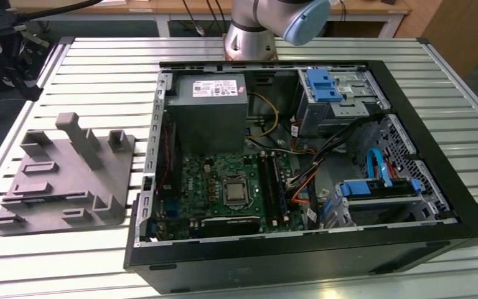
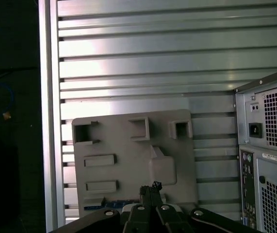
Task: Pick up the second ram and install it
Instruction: 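Reach for the second ram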
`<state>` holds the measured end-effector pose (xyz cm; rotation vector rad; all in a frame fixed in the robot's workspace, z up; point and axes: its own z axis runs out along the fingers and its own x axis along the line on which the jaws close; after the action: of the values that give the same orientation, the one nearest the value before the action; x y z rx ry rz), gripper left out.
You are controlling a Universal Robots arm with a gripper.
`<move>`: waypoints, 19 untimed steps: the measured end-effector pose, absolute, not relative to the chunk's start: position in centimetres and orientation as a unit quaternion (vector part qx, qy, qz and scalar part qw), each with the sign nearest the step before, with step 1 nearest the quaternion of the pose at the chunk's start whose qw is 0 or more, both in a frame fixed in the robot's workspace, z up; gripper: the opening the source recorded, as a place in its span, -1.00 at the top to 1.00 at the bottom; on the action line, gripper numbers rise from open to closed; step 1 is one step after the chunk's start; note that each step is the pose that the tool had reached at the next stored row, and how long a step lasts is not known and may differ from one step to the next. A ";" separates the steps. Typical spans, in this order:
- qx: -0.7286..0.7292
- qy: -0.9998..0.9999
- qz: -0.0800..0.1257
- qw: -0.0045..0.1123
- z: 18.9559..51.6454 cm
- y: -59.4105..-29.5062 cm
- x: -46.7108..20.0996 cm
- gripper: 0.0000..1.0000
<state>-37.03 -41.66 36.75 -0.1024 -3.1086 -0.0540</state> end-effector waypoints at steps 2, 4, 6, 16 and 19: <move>-0.033 -0.999 -0.017 0.015 36.7 -41.7 -37.1 0.80; -0.033 -0.999 -0.017 0.015 36.6 -41.7 -37.1 0.80; -0.033 -0.999 -0.017 0.015 36.6 -41.8 -37.2 0.80; -0.033 -0.999 -0.017 0.015 36.3 -41.9 -37.6 0.80; -0.033 -0.999 -0.017 0.015 36.2 -42.0 -37.7 0.80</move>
<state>-37.73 -41.96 36.17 -0.1024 -3.1087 -0.0541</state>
